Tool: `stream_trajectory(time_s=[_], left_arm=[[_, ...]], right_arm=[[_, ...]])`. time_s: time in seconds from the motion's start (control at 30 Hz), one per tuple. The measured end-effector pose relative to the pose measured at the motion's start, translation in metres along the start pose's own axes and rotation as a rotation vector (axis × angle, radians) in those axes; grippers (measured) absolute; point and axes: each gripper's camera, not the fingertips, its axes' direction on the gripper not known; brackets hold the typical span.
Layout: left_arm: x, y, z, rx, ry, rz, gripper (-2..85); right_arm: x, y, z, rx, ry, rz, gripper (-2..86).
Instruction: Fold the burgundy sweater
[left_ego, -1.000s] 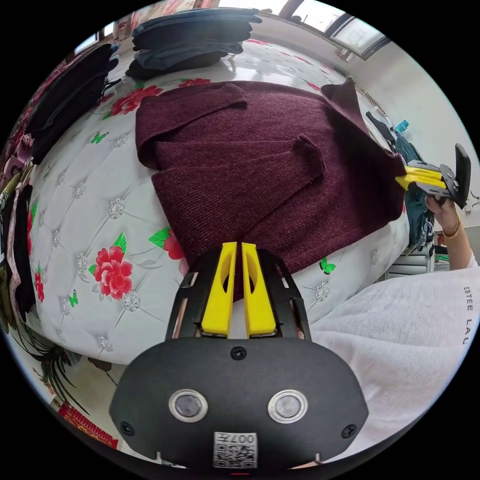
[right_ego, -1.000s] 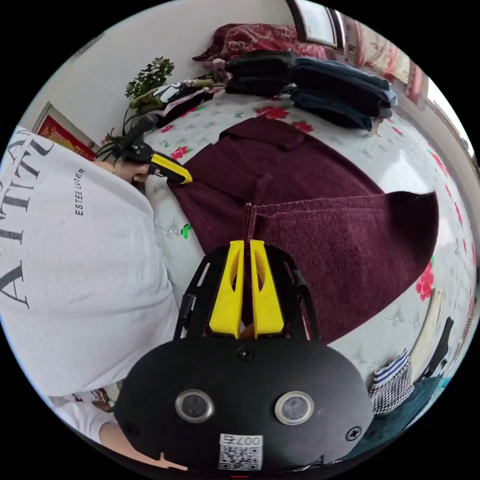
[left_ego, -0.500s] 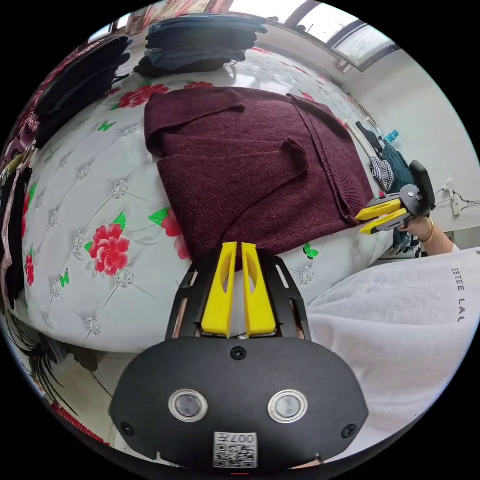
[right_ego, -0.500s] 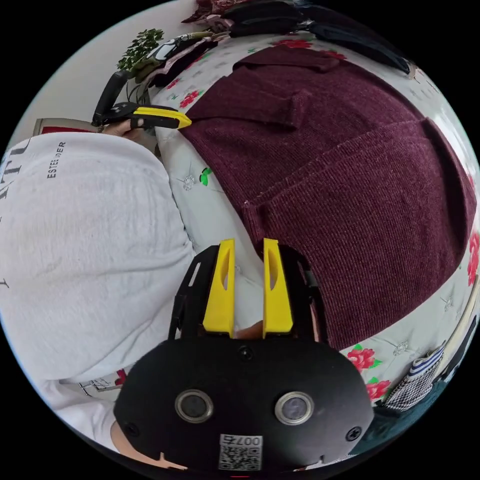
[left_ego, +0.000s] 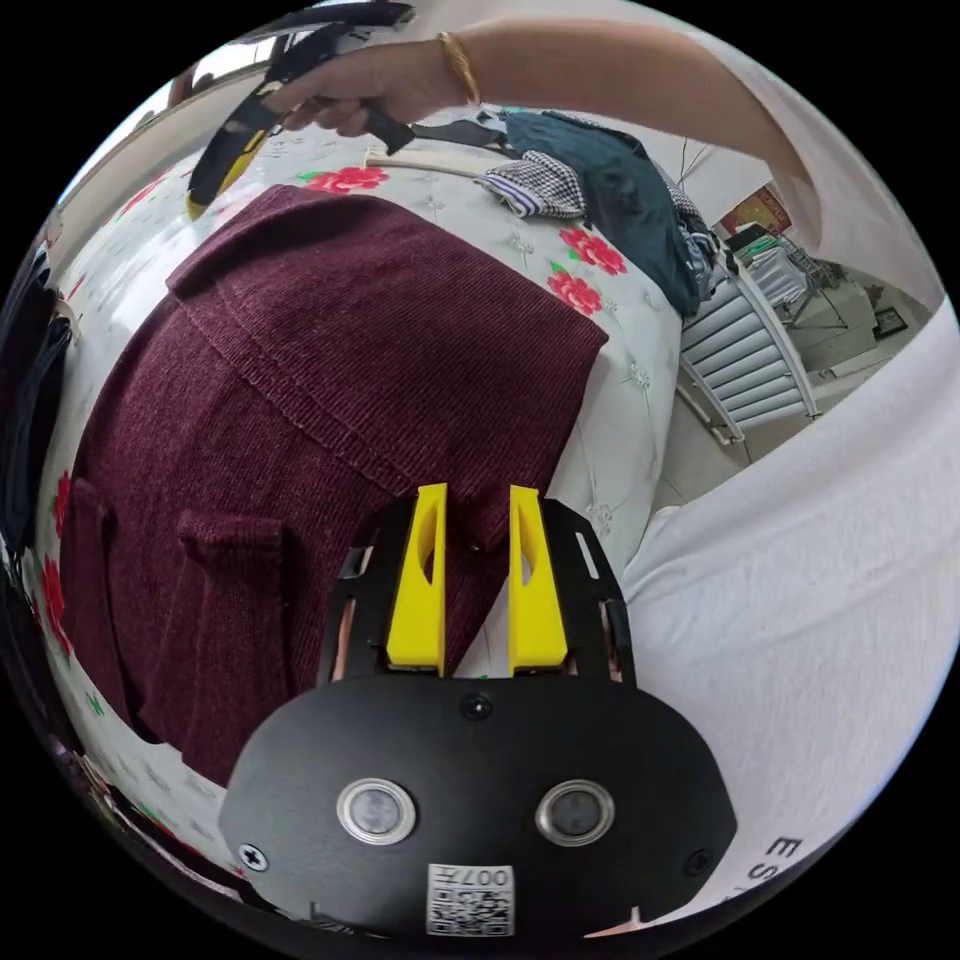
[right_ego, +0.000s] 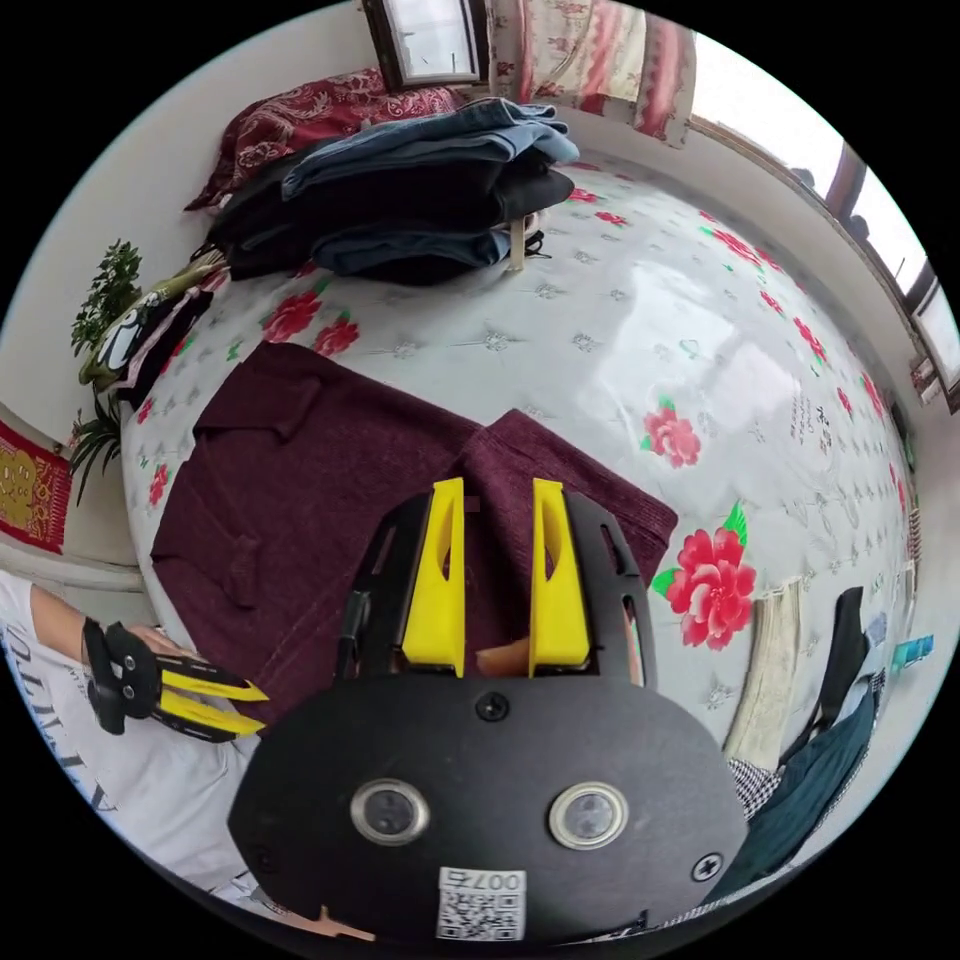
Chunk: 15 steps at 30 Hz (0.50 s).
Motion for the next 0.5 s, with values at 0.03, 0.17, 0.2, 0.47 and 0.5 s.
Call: stream_trajectory(time_s=[0.03, 0.17, 0.2, 0.47, 0.5], left_arm=[[-0.004, 0.0, 0.0, 0.023, 0.001, 0.009, 5.1], [-0.022, 0.002, 0.002, 0.044, 0.069, -0.002, 0.8], [-0.028, 0.004, 0.003, 0.049, 0.096, -0.015, 0.1], [-0.014, 0.017, -0.033, 0.18, 0.247, 0.158, -0.9], [-0.008, 0.019, -0.036, 0.179, 0.239, 0.184, -0.9]], right_arm=[[0.003, -0.015, 0.014, -0.022, 0.028, -0.011, 6.0], [0.006, -0.047, 0.073, -0.159, 0.022, -0.071, 5.1], [0.006, -0.048, 0.082, -0.187, 0.015, -0.08, 4.7], [0.031, -0.033, 0.018, 0.125, -0.003, 0.017, 0.7], [0.03, -0.033, 0.012, 0.142, -0.026, 0.009, 0.7]])
